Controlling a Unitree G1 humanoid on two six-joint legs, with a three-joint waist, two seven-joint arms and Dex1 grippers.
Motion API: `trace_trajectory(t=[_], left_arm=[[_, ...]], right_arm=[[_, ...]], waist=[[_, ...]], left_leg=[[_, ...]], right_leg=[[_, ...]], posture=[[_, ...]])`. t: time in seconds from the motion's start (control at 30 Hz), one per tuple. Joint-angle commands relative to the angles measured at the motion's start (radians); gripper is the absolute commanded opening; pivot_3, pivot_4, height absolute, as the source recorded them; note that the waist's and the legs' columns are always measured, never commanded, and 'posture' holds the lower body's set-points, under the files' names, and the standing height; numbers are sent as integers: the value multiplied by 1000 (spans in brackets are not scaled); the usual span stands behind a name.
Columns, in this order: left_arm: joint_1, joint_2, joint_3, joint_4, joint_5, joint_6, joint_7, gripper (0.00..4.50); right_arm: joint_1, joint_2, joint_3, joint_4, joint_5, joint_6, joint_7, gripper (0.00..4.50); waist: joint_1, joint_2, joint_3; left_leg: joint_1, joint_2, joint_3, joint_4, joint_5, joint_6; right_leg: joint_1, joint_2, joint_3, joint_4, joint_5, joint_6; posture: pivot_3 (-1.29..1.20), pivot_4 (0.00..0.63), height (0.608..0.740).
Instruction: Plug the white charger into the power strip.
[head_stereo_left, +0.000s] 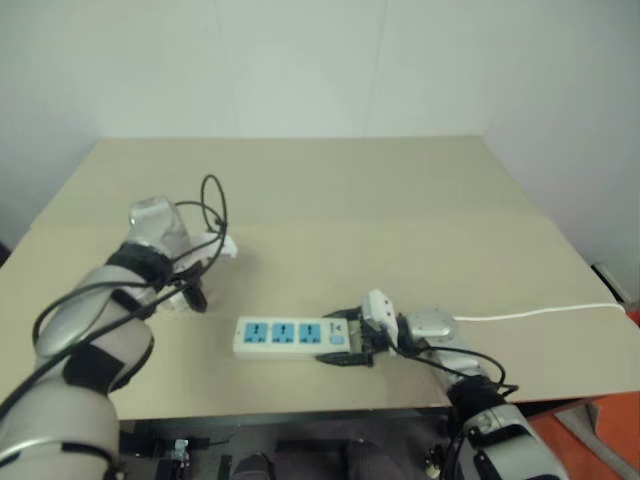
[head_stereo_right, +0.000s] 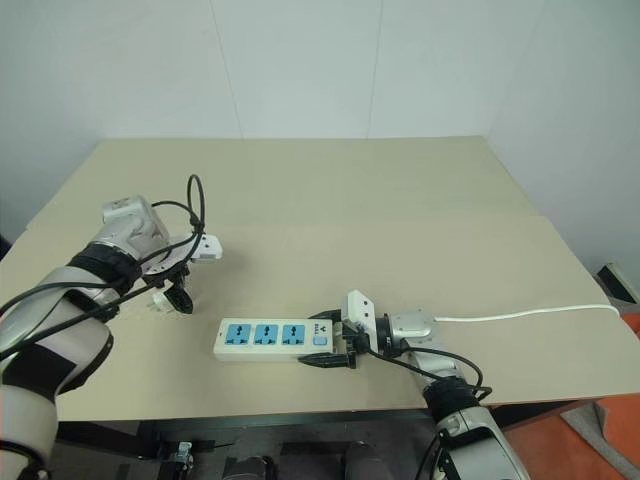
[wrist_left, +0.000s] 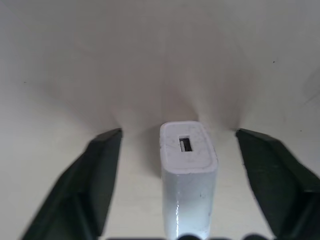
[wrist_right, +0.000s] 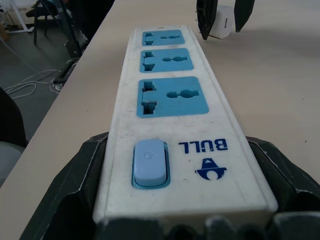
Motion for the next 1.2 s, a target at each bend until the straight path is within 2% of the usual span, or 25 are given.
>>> trace_trajectory(t=[0.03,0.2,0.3,0.33,0.4,0.43,0.53,0.6,0.67,0.8,0.93,1.2], left_arm=[[6,11,27,-18,33,-9,-18,2607],[2,15,56,-32,47,-10,-33,1081],[-3,13,194,-91,-31,-43,57,1023],[3,8,274,-120,-79,-77,115,1023],[33,-51,547,-189,-259,-173,315,1023],[34,-79,663,-212,-349,-195,358,1023],[103,-164,860,-329,-506,-319,454,1023],[142,-211,933,-396,-600,-287,463,1023],[203,-245,959,-463,-685,-306,394,1023],[380,-281,908,-658,-763,-359,287,1023],[535,-250,821,-754,-785,-448,100,1023],[603,-234,776,-796,-798,-447,69,1023]], right_arm=[[5,10,2,-36,18,6,-2,3424],[6,10,3,-33,17,4,-4,3424],[9,13,3,-36,19,5,-6,3424],[11,14,3,-39,20,6,-8,3424],[21,16,5,-46,21,8,-8,3424],[25,16,8,-47,20,8,-6,3424],[26,18,14,-44,16,4,1,3424],[19,22,16,-38,14,3,1,3424],[14,26,18,-34,13,2,2,3424],[11,28,22,-31,11,-1,4,3424],[12,23,27,-31,5,-3,10,3424],[-4,26,40,8,-30,-6,-2,3424]], waist=[[0,0,0],[0,0,0],[1,0,0],[1,0,0],[5,0,0],[7,0,0],[2,0,-1],[0,0,-1],[-2,0,-1],[-3,0,-1],[-1,0,-1],[0,0,-1]], left_leg=[[0,0,0,0,0,0],[0,0,0,0,0,0],[0,0,0,0,0,0],[0,0,0,0,0,0],[0,0,-1,0,0,0],[0,1,-1,1,0,0],[0,0,0,3,0,0],[3,0,2,2,0,0],[7,0,1,1,0,0],[10,0,1,1,0,-1],[10,0,1,2,1,-2],[15,0,1,2,1,-2]], right_leg=[[0,0,0,0,0,0],[0,0,0,0,0,0],[0,0,0,0,0,0],[0,0,0,0,0,0],[0,-1,0,0,1,-2],[0,-1,-1,0,3,-5],[2,-3,-1,0,5,-7],[5,-3,0,0,5,-7],[7,-3,0,0,5,-7],[10,-2,0,2,5,-7],[11,-2,0,1,5,-8],[16,-1,0,0,2,-2]], posture=[[0,150,740],[0,150,740],[0,150,740],[0,150,740],[0,150,740],[0,150,740],[0,150,740],[0,150,740],[0,150,740],[0,150,740],[0,150,740],[0,150,740]])
